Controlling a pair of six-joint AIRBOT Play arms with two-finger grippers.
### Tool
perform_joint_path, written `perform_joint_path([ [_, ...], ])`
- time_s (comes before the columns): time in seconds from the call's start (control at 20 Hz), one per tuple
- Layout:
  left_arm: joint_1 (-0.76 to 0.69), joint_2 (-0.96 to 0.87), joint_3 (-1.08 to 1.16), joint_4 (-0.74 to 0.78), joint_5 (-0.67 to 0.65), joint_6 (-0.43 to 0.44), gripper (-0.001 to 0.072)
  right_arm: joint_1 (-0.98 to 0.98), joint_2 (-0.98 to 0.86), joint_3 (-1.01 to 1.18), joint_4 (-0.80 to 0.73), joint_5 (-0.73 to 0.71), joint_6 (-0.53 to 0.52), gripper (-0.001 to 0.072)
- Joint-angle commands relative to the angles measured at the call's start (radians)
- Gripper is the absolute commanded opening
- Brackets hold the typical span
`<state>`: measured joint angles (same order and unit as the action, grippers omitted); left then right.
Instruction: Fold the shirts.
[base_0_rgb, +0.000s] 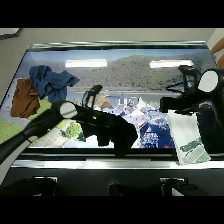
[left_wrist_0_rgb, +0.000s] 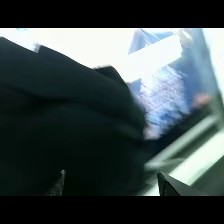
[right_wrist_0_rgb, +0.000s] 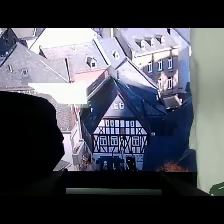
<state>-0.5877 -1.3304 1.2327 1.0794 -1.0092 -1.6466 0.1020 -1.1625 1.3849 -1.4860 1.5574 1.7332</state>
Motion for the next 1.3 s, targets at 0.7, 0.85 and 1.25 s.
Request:
perform_joint_path([
  [0.7,0.382,-0.053,-0.436,-0.277,0.036,0.182,0.0567,0.001,-0.030,-0.517,0.448,-0.212,-0.174,0.0705],
  [0.85,0.337,-0.090,-0.436,-0.313,0.116,0.180,0.0468,0.001,-0.045,-0.549,0.480,-0.271,-0.166,0.0704],
  [1.25,0.333,-0.087,-0.436,-0.313,0.135,0.182,0.0033,0.102,-0.190,-0.610,0.614,-0.517,-0.197,0.0649],
])
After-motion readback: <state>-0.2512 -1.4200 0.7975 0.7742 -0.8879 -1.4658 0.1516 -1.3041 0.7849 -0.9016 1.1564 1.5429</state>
